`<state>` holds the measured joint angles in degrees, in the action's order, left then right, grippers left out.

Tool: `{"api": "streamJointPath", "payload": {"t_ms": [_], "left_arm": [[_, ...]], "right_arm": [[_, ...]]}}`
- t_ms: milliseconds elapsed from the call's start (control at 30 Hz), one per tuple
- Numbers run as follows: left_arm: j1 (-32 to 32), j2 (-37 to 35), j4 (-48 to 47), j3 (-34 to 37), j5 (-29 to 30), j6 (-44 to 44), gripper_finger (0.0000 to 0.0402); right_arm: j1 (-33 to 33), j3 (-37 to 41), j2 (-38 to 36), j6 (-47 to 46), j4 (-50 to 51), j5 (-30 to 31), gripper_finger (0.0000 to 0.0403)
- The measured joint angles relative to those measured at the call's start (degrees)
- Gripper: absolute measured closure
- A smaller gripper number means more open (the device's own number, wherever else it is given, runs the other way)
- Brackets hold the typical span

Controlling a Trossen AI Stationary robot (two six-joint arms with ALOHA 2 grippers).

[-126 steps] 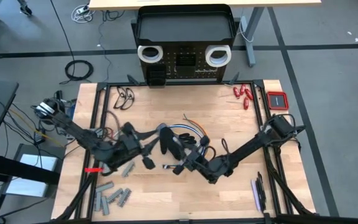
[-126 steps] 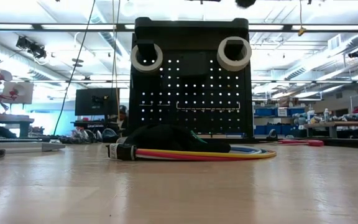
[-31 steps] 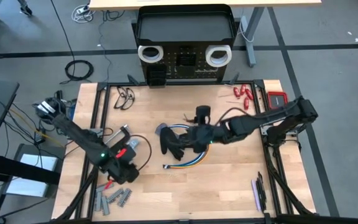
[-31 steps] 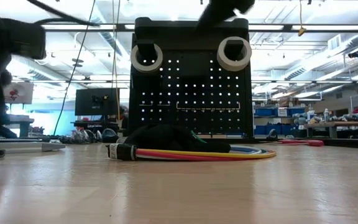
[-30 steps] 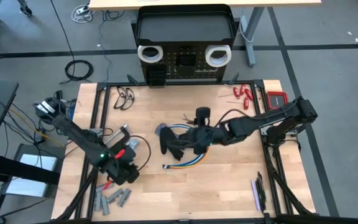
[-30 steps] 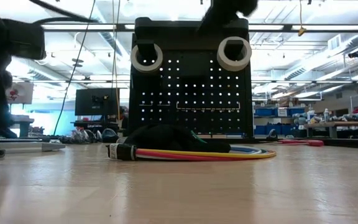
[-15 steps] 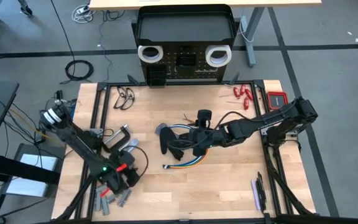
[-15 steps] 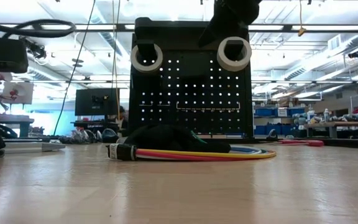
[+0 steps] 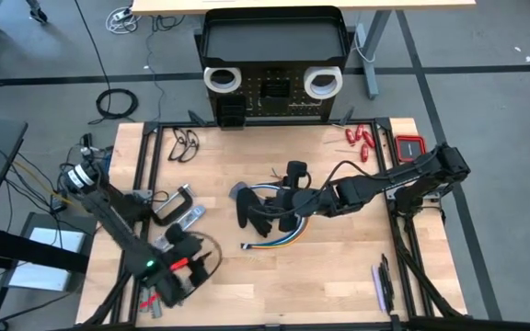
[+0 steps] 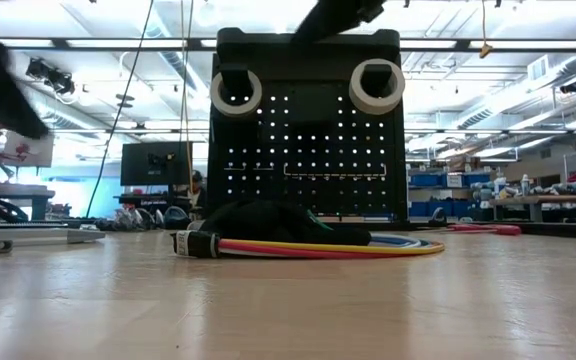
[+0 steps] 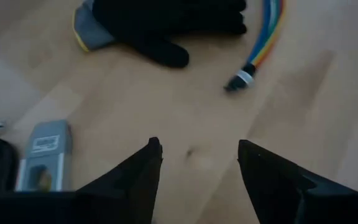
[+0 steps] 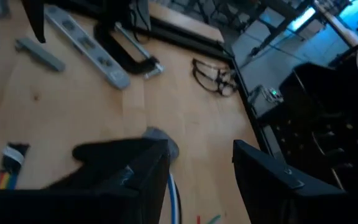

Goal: Hang tools onto peg board
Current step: Put the terminal block into the black bin on the peg board

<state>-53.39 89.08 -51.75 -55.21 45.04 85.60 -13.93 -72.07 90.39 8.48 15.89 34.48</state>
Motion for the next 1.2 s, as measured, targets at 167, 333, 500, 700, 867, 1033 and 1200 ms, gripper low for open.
{"api": "streamJointPath", "payload": {"t_ms": [167, 333, 500, 700, 867, 1033, 1200], "left_arm": [[-8.67, 1.43, -3.37, 2.23, 3.31, 17.19, 0.0183], [-11.74, 8.52, -4.09, 4.59, -4.59, 24.73, 0.0183], [-11.87, 14.39, -5.44, 4.88, -3.09, 27.75, 0.0183], [-11.14, 20.29, -4.58, 5.32, -2.46, 31.0, 0.0183], [-10.53, 20.81, 7.96, 11.91, 5.12, 34.86, 0.019], [-9.93, 20.89, 10.25, 15.08, 7.57, 34.56, 0.0234], [-8.91, 20.92, 9.4, 15.22, 7.9, 33.83, 0.0275]], "right_arm": [[0.0, -0.11, 1.82, -1.06, -4.5, -2.47, 0.0216], [-0.33, -0.02, 5.99, -1.83, -8.02, -2.62, 0.0217], [-0.33, -0.02, 10.32, -2.34, -10.38, -2.65, 0.0216], [-0.31, -0.08, 13.16, -4.82, -11.47, -3.02, 0.0216], [-0.48, 0.0, 14.56, -6.94, -12.28, -4.42, 0.0216], [-1.01, -0.08, 15.22, -8.15, -14.94, -6.27, 0.0216], [-1.86, -0.02, 16.5, -8.27, -18.25, -7.38, 0.0216]]}}
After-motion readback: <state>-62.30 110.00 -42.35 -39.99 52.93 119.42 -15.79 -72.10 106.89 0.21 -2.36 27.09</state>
